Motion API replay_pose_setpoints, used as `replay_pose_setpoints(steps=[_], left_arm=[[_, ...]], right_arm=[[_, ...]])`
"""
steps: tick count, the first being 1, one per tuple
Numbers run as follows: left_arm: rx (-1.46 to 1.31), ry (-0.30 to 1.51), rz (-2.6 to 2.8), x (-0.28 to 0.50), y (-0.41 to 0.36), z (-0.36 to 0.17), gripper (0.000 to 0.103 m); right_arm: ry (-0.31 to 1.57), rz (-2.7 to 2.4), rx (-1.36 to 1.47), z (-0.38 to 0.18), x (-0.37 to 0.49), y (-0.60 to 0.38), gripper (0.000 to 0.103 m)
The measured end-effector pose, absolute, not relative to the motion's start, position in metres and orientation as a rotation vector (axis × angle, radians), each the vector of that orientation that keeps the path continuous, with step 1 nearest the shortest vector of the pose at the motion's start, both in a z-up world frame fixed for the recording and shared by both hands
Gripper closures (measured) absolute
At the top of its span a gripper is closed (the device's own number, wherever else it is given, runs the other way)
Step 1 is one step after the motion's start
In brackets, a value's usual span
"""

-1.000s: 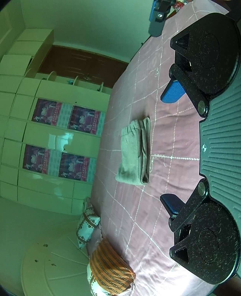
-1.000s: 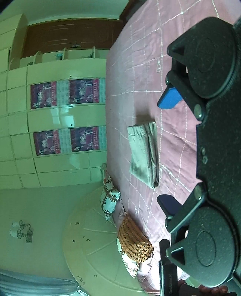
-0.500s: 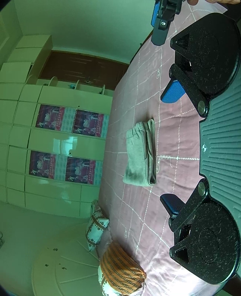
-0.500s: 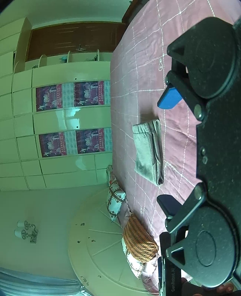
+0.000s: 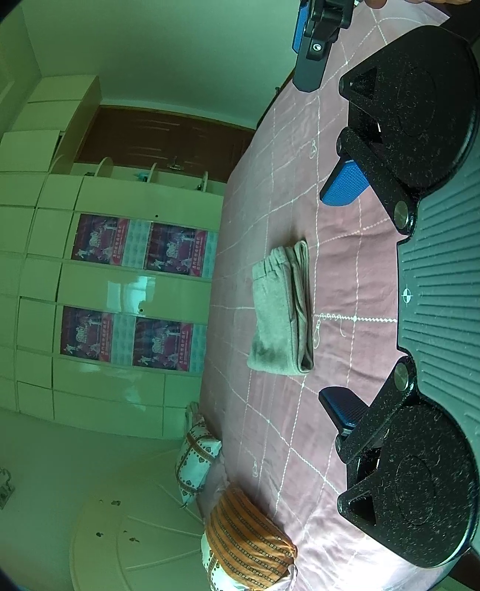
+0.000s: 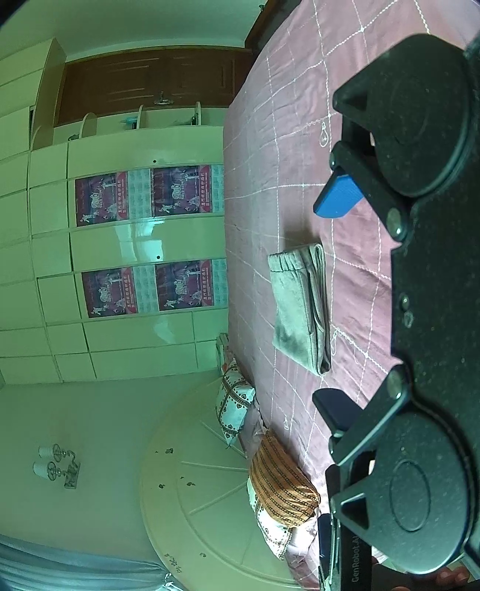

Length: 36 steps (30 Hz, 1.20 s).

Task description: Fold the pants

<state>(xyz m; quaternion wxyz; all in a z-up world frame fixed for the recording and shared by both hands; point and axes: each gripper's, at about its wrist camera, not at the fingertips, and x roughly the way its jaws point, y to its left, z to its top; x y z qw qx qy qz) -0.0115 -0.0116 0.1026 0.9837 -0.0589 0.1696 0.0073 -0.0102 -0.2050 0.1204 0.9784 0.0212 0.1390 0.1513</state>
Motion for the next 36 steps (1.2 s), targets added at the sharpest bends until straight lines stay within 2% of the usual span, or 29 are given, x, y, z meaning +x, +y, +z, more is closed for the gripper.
replay_pose_setpoints(steps=[36], left_arm=[[-0.108,0.344,0.012,-0.0118,-0.0132,0.1027,0.000]], right_arm=[[0.275,0.311,0.036,0.1208,-0.0109,-0.2077,0.010]])
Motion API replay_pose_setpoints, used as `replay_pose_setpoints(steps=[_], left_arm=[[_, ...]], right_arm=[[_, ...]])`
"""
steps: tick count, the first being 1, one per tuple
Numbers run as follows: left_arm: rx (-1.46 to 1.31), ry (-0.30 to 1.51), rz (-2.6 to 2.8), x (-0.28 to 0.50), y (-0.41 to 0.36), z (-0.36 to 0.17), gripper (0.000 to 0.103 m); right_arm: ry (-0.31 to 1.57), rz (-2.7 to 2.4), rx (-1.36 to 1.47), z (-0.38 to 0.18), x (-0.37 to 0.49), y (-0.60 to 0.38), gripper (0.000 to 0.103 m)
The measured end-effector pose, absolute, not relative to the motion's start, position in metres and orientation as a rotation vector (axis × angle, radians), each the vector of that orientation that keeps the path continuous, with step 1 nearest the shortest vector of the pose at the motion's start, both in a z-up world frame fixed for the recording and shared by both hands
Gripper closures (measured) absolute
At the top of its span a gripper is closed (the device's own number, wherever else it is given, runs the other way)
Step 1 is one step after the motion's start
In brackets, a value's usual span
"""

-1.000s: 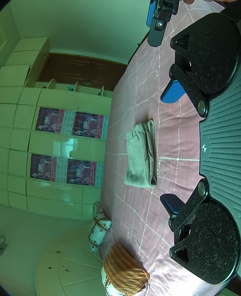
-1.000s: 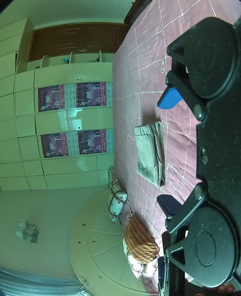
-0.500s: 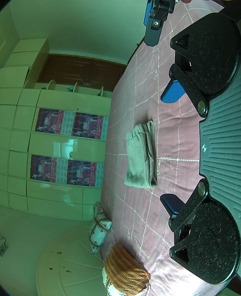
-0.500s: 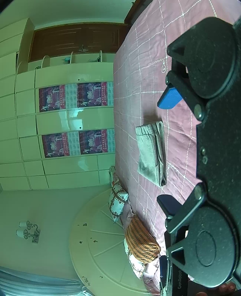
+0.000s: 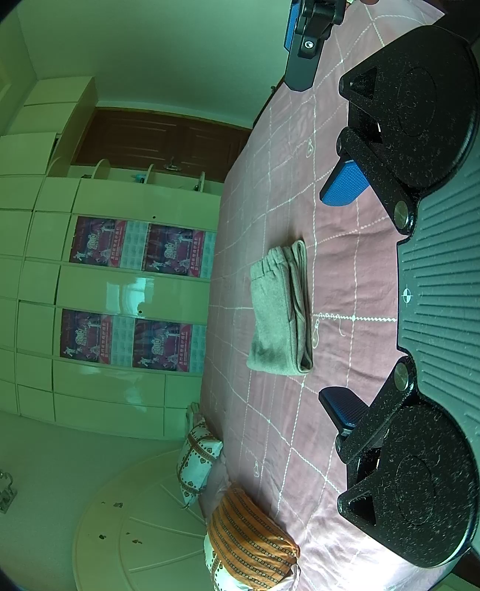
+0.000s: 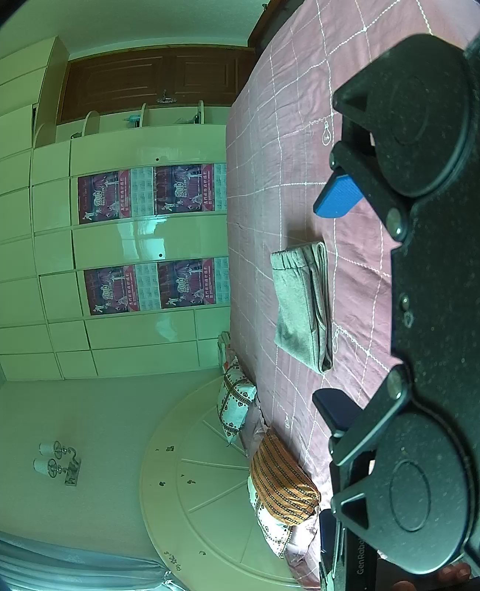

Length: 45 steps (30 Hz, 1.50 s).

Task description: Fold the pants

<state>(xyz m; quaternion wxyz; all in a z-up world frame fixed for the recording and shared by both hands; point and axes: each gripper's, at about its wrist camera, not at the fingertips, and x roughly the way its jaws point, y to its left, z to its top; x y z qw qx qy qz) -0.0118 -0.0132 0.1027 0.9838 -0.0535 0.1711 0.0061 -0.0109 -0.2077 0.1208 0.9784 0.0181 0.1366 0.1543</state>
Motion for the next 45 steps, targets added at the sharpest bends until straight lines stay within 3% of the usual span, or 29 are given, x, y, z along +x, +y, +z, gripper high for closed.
replay_pose_setpoints(steps=[45], left_arm=[[-0.098,0.347,-0.001,-0.0088,-0.0067,0.1038,0.000]], right_arm=[[0.276,0.311,0.038,0.1218,-0.0114,-0.2080,0.010]])
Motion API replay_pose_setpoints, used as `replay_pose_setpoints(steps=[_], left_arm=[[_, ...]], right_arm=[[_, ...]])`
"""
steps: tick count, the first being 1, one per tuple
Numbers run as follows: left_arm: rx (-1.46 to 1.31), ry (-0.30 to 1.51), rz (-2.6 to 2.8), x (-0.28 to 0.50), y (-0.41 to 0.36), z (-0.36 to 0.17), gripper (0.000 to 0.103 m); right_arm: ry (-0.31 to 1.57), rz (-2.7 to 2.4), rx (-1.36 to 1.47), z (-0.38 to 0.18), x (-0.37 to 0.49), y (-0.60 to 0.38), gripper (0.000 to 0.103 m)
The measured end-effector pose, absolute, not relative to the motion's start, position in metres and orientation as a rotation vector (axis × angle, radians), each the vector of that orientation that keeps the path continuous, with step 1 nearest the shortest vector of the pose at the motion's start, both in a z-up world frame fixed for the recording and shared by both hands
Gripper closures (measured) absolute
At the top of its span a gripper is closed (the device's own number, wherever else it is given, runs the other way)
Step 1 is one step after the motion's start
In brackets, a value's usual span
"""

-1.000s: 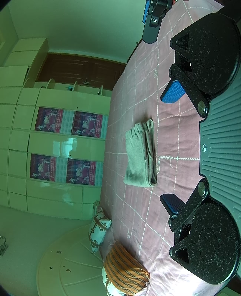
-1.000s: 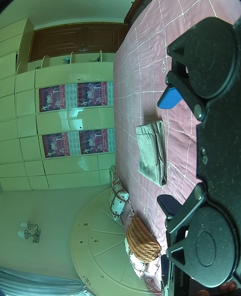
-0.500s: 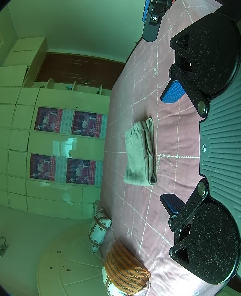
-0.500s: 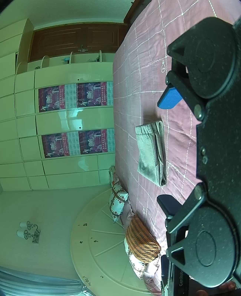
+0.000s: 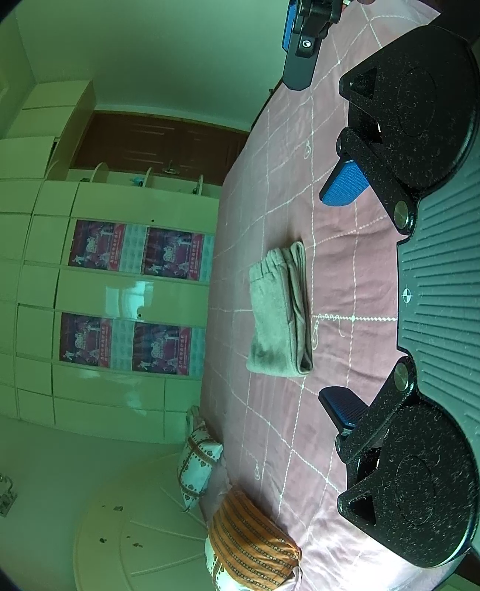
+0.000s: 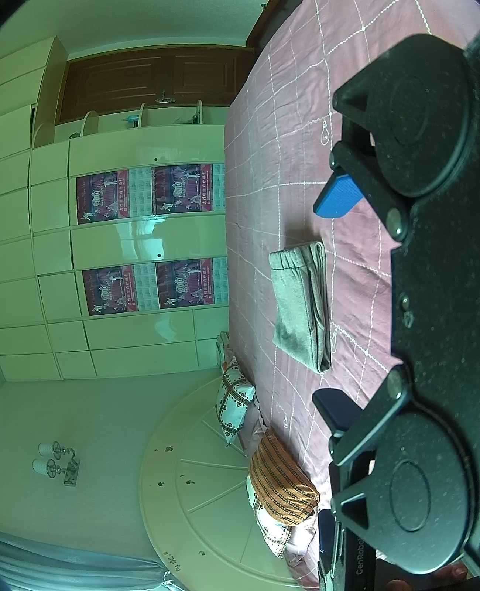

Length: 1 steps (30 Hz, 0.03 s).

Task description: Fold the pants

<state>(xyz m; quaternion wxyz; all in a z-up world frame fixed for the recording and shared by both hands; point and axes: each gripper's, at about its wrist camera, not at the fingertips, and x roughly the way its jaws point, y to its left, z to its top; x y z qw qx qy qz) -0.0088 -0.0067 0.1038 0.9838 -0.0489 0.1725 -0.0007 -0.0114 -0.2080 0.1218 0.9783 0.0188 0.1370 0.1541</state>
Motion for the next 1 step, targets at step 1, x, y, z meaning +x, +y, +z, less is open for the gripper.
replay_pose_setpoints(steps=[1], left_arm=[[-0.095,0.348,-0.005,-0.0079,-0.0072,0.1038,0.000]], right_arm=[[0.276,0.311,0.038,0.1218,-0.0116,-0.2078,0.010]])
